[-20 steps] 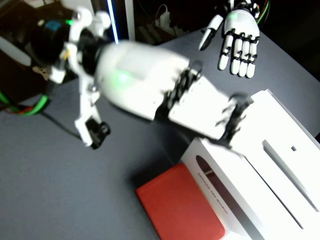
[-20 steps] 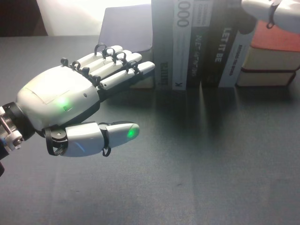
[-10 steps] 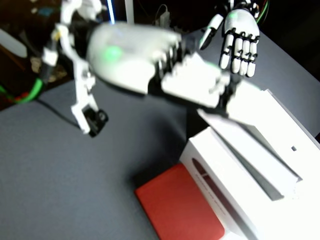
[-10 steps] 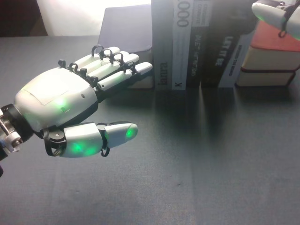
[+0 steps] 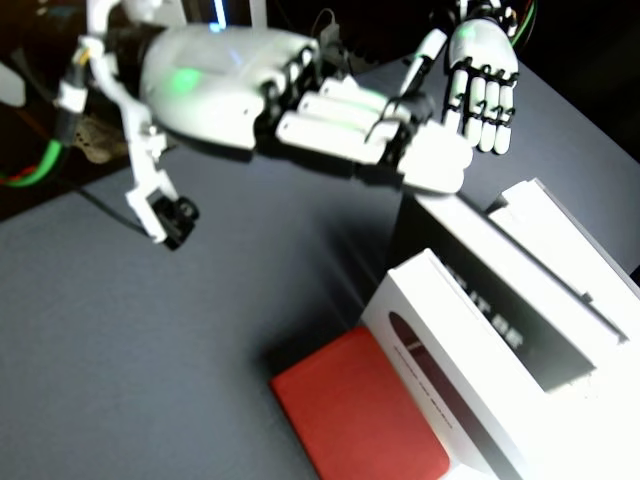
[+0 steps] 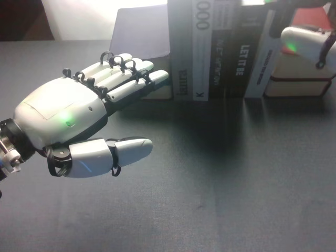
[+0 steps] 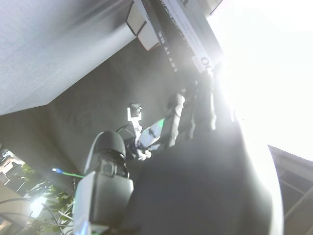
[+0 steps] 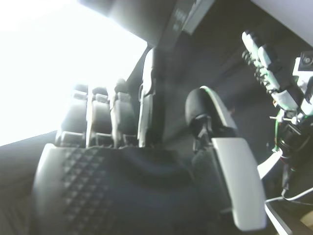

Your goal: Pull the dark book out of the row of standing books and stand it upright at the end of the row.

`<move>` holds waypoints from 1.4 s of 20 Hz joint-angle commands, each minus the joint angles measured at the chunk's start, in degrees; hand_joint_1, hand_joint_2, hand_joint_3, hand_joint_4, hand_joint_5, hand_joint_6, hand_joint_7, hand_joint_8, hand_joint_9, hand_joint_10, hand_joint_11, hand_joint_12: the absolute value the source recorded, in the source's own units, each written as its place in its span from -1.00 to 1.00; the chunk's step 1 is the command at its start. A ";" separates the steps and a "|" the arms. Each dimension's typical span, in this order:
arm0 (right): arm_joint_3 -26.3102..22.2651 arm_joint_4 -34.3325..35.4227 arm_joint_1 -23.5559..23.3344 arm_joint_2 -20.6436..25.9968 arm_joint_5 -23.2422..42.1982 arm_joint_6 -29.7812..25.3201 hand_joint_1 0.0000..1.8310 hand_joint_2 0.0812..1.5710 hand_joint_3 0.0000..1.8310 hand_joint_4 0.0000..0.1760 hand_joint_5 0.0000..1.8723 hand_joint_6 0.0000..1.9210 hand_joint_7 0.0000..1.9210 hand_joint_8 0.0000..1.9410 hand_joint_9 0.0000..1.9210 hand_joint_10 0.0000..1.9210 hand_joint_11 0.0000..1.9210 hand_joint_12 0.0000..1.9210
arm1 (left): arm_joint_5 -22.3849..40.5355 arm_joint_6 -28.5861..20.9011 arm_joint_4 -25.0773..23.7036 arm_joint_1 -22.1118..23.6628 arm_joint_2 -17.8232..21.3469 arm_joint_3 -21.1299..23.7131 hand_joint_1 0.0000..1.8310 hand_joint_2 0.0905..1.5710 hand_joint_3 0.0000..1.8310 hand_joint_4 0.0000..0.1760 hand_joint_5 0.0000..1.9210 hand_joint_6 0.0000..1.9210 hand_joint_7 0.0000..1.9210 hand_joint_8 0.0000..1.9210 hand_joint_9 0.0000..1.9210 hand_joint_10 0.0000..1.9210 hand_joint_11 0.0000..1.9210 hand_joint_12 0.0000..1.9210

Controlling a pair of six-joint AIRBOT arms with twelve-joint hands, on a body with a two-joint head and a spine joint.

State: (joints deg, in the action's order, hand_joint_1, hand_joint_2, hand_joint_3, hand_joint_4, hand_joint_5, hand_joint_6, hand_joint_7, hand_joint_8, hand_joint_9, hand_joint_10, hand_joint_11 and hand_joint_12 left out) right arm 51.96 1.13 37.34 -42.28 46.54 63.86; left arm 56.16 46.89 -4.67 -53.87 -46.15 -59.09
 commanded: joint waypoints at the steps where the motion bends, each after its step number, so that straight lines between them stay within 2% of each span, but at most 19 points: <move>1: -0.02 0.79 -0.21 0.18 3.65 0.07 -0.92 0.81 -0.99 -1.00 -0.23 -0.93 -0.88 -1.00 -1.00 -1.00 -1.00 -1.00 | 7.36 0.05 0.47 0.54 0.25 0.50 -1.00 0.65 -1.00 -0.05 -1.00 -1.00 -1.00 -1.00 -1.00 -1.00 -1.00 -1.00; 3: -0.01 0.79 -0.22 0.18 3.93 0.07 -0.85 0.81 -0.99 -1.00 -0.22 -0.92 -0.88 -1.00 -1.00 -1.00 -1.00 -1.00 | 7.36 0.07 0.48 0.54 0.25 0.49 -1.00 0.66 -1.00 -0.19 -1.00 -1.00 -1.00 -1.00 -1.00 -1.00 -1.00 -1.00; 5: -0.11 0.79 -0.22 0.23 4.16 0.07 -0.87 0.81 -1.00 -1.00 -0.22 -0.93 -0.90 -1.00 -1.00 -1.00 -1.00 -1.00 | 7.38 0.07 0.48 0.54 0.25 0.49 -1.00 0.65 -1.00 -0.12 -1.00 -1.00 -1.00 -1.00 -1.00 -1.00 -1.00 -1.00; 6: -0.20 0.79 -0.21 0.25 4.26 0.07 -0.86 0.80 -1.00 -1.00 -0.20 -0.93 -0.88 -1.00 -1.00 -1.00 -1.00 -1.00 | 7.39 0.07 0.48 0.52 0.24 0.51 -1.00 0.66 -1.00 -0.28 -1.00 -1.00 -1.00 -1.00 -1.00 -1.00 -1.00 -1.00; 7: -0.23 0.77 -0.16 0.25 4.29 0.07 -0.85 0.80 -1.00 -1.00 -0.20 -0.93 -0.88 -0.99 -1.00 -1.00 -1.00 -1.00 | 7.40 0.07 0.48 0.51 0.24 0.51 -1.00 0.66 -1.00 -0.27 -1.00 -1.00 -1.00 -1.00 -1.00 -1.00 -1.00 -1.00; 8: -0.32 0.73 -0.01 0.25 4.32 0.07 -0.74 0.80 -1.00 -1.00 -0.19 -0.93 -0.88 -1.00 -1.00 -1.00 -1.00 -1.00 | 7.44 0.07 0.49 0.51 0.24 0.51 -1.00 0.66 -1.00 -0.28 -1.00 -1.00 -1.00 -1.00 -1.00 -1.00 -1.00 -1.00; 10: -0.55 0.71 0.37 0.32 4.49 0.07 -0.75 0.78 -1.00 -1.00 -0.18 -0.92 -0.87 -0.99 -1.00 -1.00 -1.00 -1.00 | 7.48 0.07 0.52 0.50 0.24 0.51 -1.00 0.66 -1.00 -0.22 -1.00 -1.00 -1.00 -1.00 -1.00 -1.00 -1.00 -1.00; 11: -0.66 0.71 0.59 0.35 4.65 0.06 -0.80 0.78 -1.00 -1.00 -0.17 -0.92 -0.87 -0.99 -1.00 -1.00 -1.00 -1.00 | 7.48 0.07 0.55 0.47 0.24 0.52 -1.00 0.66 -1.00 -0.17 -1.00 -1.00 -1.00 -1.00 -1.00 -1.00 -1.00 -1.00; 12: -0.78 0.70 0.75 0.43 4.74 -0.03 -0.76 0.78 -1.00 -1.00 -0.12 -0.90 -0.85 -0.99 -1.00 -1.00 -1.00 -1.00 | 7.52 0.07 0.58 0.43 0.25 0.53 -1.00 0.65 -1.00 -0.01 -1.00 -1.00 -1.00 -1.00 -1.00 -1.00 -1.00 -1.00; 13: -0.94 0.55 0.95 0.58 4.87 -0.28 -0.75 0.78 -1.00 -1.00 -0.12 -0.90 -0.84 -0.99 -1.00 -1.00 -1.00 -1.00 | 7.59 0.07 0.63 0.38 0.25 0.53 -1.00 0.65 -1.00 0.02 -1.00 -1.00 -1.00 -1.00 -1.00 -1.00 -1.00 -1.00; 14: -1.12 0.28 1.19 0.76 5.02 -0.65 -0.75 0.78 -1.00 -1.00 -0.12 -0.90 -0.84 -0.99 -1.00 -1.00 -1.00 -1.00 | 7.66 0.07 0.69 0.33 0.26 0.54 -1.00 0.65 -1.00 0.02 -1.00 -1.00 -1.00 -1.00 -1.00 -1.00 -1.00 -1.00; 15: -1.46 -0.03 1.78 1.08 5.43 -1.23 -0.84 0.77 -1.00 -1.00 -0.11 -0.90 -0.84 -0.99 -1.00 -1.00 -1.00 -1.00 | 7.70 0.07 0.71 0.31 0.27 0.55 -1.00 0.65 -1.00 -0.10 -1.00 -1.00 -1.00 -1.00 -1.00 -1.00 -1.00 -1.00; 16: -1.61 -0.29 2.15 1.25 5.69 -1.70 -0.82 0.78 -1.00 -1.00 -0.11 -0.89 -0.84 -0.99 -1.00 -1.00 -1.00 -1.00 | 7.70 0.07 0.72 0.30 0.27 0.55 -1.00 0.65 -1.00 -0.14 -1.00 -1.00 -1.00 -1.00 -1.00 -1.00 -1.00 -1.00; 21: -2.71 -2.96 5.08 2.69 7.40 -6.67 -0.96 0.75 -1.00 -1.00 -0.09 -0.87 -0.82 -0.99 -1.00 -1.00 -1.00 -1.00 | 7.79 0.08 0.88 0.22 0.27 0.58 -1.00 0.65 -1.00 -0.01 -1.00 -1.00 -1.00 -1.00 -1.00 -1.00 -1.00 -1.00; 22: -3.26 -3.45 5.77 3.25 7.75 -7.20 -1.00 0.72 -1.00 -1.00 -0.08 -0.85 -0.81 -0.99 -1.00 -1.00 -1.00 -1.00 | 7.83 0.08 0.93 0.17 0.27 0.60 -1.00 0.64 -1.00 0.13 -1.00 -1.00 -1.00 -1.00 -1.00 -1.00 -1.00 -1.00; 25: -3.99 -6.15 7.92 4.36 9.23 -11.79 -1.00 0.68 -1.00 -1.00 -0.08 -0.85 -0.80 -0.99 -1.00 -1.00 -1.00 -1.00 | 7.96 0.08 1.13 0.00 0.29 0.63 -1.00 0.64 -1.00 0.04 -1.00 -1.00 -1.00 -1.00 -1.00 -1.00 -1.00 -1.00; 28: -4.83 -8.79 11.16 5.65 11.85 -16.79 -1.00 0.67 -1.00 -1.00 -0.05 -0.83 -0.78 -0.98 -1.00 -1.00 -1.00 -1.00 | 8.04 0.11 1.25 -0.14 0.30 0.64 -1.00 0.65 -1.00 0.09 -1.00 -1.00 -1.00 -1.00 -1.00 -1.00 -1.00 -1.00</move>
State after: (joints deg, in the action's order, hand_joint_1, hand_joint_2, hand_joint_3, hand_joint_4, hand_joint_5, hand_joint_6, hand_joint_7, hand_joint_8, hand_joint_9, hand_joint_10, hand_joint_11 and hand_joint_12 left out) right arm 47.05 -8.75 49.60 -36.60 50.37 47.20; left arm 56.66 46.92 -3.68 -54.52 -46.13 -58.78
